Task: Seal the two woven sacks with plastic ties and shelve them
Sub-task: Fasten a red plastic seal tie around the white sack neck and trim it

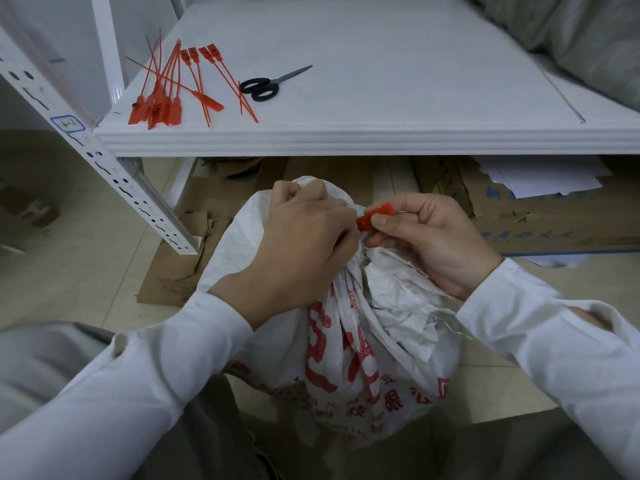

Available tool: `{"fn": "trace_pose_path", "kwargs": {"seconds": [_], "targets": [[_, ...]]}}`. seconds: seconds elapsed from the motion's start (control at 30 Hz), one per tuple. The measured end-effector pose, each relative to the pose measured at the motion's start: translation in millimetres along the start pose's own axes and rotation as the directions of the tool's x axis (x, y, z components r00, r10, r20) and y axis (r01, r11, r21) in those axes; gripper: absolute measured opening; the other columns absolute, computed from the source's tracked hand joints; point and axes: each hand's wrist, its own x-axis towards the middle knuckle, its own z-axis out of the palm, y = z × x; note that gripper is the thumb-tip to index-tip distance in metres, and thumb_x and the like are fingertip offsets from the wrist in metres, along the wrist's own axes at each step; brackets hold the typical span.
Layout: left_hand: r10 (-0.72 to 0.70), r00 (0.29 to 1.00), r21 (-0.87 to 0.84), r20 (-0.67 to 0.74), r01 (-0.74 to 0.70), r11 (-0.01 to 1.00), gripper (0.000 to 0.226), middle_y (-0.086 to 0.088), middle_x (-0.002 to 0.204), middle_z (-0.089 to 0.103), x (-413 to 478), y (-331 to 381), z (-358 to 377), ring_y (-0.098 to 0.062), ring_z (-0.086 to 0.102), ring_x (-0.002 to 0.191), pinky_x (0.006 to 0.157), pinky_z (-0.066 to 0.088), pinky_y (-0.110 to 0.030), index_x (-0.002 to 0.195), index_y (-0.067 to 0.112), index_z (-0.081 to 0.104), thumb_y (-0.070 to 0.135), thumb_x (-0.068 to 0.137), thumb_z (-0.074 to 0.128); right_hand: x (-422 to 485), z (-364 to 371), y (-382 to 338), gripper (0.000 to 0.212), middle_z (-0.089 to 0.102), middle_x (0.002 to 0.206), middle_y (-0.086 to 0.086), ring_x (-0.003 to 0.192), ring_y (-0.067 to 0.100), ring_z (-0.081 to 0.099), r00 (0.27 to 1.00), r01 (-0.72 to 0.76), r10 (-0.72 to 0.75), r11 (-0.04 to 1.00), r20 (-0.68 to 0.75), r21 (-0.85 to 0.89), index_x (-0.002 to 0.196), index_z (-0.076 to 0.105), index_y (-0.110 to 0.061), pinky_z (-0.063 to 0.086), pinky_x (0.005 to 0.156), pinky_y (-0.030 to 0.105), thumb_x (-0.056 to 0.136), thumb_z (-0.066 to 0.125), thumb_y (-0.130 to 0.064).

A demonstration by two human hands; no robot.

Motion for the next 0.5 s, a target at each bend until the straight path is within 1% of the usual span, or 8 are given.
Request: {"fn": "trace_pose_path", "kwargs": {"seconds": [0.07,0.17,0.23,0.3,0.43,0.5], "targets": [[0.0,1.0,0.0,0.003,0.0,1.0,0.03,0.011,0.061,0.045,-0.3,1.1,0.1,-0.013,0.04,0.069,0.076,0.028,-0.035,0.062,0.023,0.041,0.026,0.091,0.04,-0.7,0.0,-0.1,0.013,0.072,0.069,0.009,0.059,0.011,0.067,1.0,0.001,-0.001,1.0,0.0,0.0,0.084,0.07,-0.004,0.056,0.061,0.018,0.084,0.06,0.003],[-0.007,1.0,0.013,0.022,0.007,1.0,0.033,0.009,0.061,0.05,-1.1,0.8,0.7,-0.014,0.041,0.07,0.077,0.028,-0.035,0.061,0.021,0.047,0.027,0.092,0.038,-1.0,-1.0,0.3,0.01,0.073,0.071,0.009,0.059,0.011,0.067,1.0,-0.025,0.025,0.999,-0.004,0.043,0.087,0.069,-0.002,0.055,0.059,0.018,0.081,0.062,0.001],[-0.017,0.999,0.022,0.034,0.016,1.0,0.034,0.008,0.061,0.052,-0.8,0.2,0.3,-0.013,0.041,0.07,0.077,0.028,-0.034,0.061,0.02,0.049,0.028,0.092,0.037,-0.3,-1.3,0.7,0.015,0.073,0.071,0.009,0.059,0.012,0.067,0.999,-0.045,0.045,0.997,-0.004,0.07,0.089,0.069,0.0,0.055,0.058,0.018,0.076,0.064,-0.003],[-0.02,0.999,0.036,0.039,0.018,0.999,0.035,0.009,0.061,0.052,-0.5,-0.3,0.0,-0.013,0.041,0.07,0.077,0.027,-0.033,0.06,0.02,0.049,0.028,0.092,0.037,0.0,-1.4,0.8,0.019,0.072,0.07,0.009,0.058,0.011,0.066,0.998,-0.064,0.065,0.994,-0.001,0.09,0.09,0.068,0.002,0.054,0.056,0.017,0.074,0.064,-0.006],[-0.017,0.999,0.036,0.031,0.015,0.999,0.034,0.01,0.062,0.052,-1.2,-0.5,0.8,-0.013,0.041,0.07,0.076,0.025,-0.03,0.061,0.022,0.049,0.029,0.092,0.037,1.2,-1.5,0.4,0.02,0.072,0.069,0.009,0.057,0.011,0.066,0.996,-0.086,0.086,0.989,0.004,0.123,0.088,0.069,0.001,0.054,0.056,0.017,0.07,0.064,-0.007],[-0.018,1.0,0.02,0.021,0.018,1.0,0.033,0.011,0.062,0.05,-0.9,-0.1,0.7,-0.012,0.041,0.07,0.076,0.026,-0.031,0.061,0.023,0.045,0.029,0.092,0.037,1.8,-1.5,-0.1,0.022,0.072,0.069,0.009,0.057,0.011,0.066,0.996,-0.094,0.094,0.988,0.003,0.126,0.089,0.068,0.002,0.054,0.055,0.017,0.07,0.064,-0.007]]}}
